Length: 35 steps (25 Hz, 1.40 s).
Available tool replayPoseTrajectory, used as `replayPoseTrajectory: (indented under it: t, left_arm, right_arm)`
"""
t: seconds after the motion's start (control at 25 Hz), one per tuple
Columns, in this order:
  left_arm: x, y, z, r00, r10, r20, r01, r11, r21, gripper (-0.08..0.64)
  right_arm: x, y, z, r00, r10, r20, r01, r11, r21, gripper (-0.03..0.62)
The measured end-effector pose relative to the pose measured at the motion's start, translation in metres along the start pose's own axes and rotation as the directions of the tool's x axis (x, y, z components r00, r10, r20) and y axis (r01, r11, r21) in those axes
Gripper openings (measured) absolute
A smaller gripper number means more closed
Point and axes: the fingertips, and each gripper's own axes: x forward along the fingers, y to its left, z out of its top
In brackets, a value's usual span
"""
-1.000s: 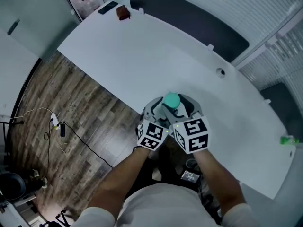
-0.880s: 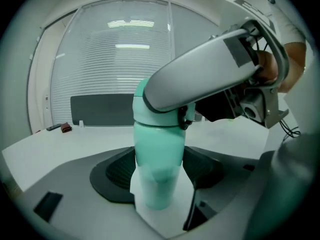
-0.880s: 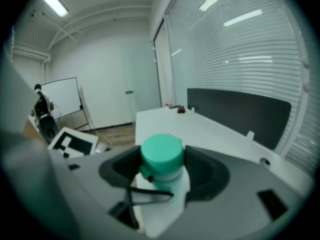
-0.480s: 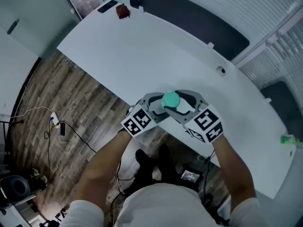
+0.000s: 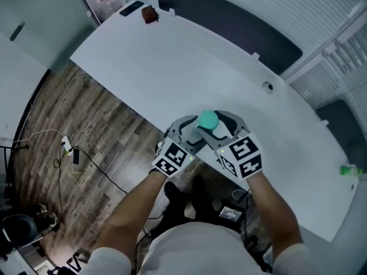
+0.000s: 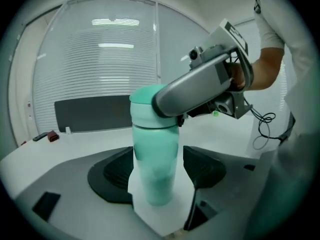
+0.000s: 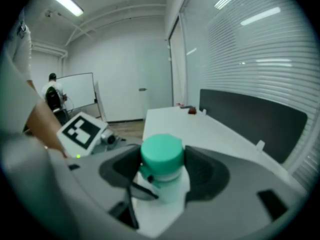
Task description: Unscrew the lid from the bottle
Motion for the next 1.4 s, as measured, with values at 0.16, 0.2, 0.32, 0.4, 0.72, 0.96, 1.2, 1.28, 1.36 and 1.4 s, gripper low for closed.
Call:
replayPoseTrajectory:
  t: [0.16,0.2,0.32,0.4,0.72,0.96,1.2,1.28,1.36,1.4]
  left_arm:
    - [0.005,0.000,-0.009,0.988,0.152,-0.009,-0.152,0.985,-0.076,0.318]
    - [0.007,0.001,-0.013,0.983,0.185,-0.020,-0.186,0.978,-0.091,0.318]
    - [0.011,0.006,-0.017,0.962,0.268,-0.047,-0.272,0.955,-0.118,0.318]
    - [0.013,0.008,-0.016,0.950,0.307,-0.053,-0.311,0.944,-0.111,0.318]
    - [0.014,0.006,-0.014,0.977,0.212,-0.023,-0.213,0.973,-0.090,0.318]
    - [0.012,-0.003,-0.009,0.998,-0.044,-0.033,0.044,0.999,0.007,0.318]
    - [0.013,-0.008,-0.011,0.972,-0.222,-0.079,0.228,0.971,0.078,0.318]
    - [0.015,-0.010,-0.011,0.959,-0.268,-0.094,0.277,0.956,0.097,0.318]
    - [0.016,-0.011,-0.012,0.946,-0.305,-0.110,0.316,0.942,0.112,0.318]
    - [0.016,-0.011,-0.012,0.941,-0.318,-0.116,0.331,0.936,0.117,0.318]
  right_arm:
    - [-0.001,0.001,-0.002,0.996,-0.085,0.003,0.085,0.994,0.066,0.285]
    - [-0.001,0.002,-0.001,0.994,-0.106,0.005,0.105,0.991,0.081,0.285]
    - [-0.001,0.006,-0.001,0.988,-0.157,0.009,0.155,0.981,0.114,0.285]
    - [-0.001,0.007,-0.003,0.984,-0.175,0.007,0.172,0.974,0.149,0.285]
    - [-0.001,0.010,-0.002,0.996,-0.091,0.022,0.089,0.992,0.093,0.285]
    - [-0.003,0.017,0.000,0.996,0.093,0.014,-0.092,0.994,-0.057,0.285]
    - [-0.002,0.019,-0.001,0.974,0.224,-0.035,-0.227,0.963,-0.147,0.285]
    - [-0.002,0.017,-0.002,0.965,0.259,-0.047,-0.263,0.950,-0.169,0.285]
    - [-0.002,0.016,-0.002,0.958,0.282,-0.056,-0.287,0.940,-0.182,0.285]
    - [-0.002,0.016,-0.002,0.956,0.288,-0.060,-0.294,0.938,-0.184,0.285]
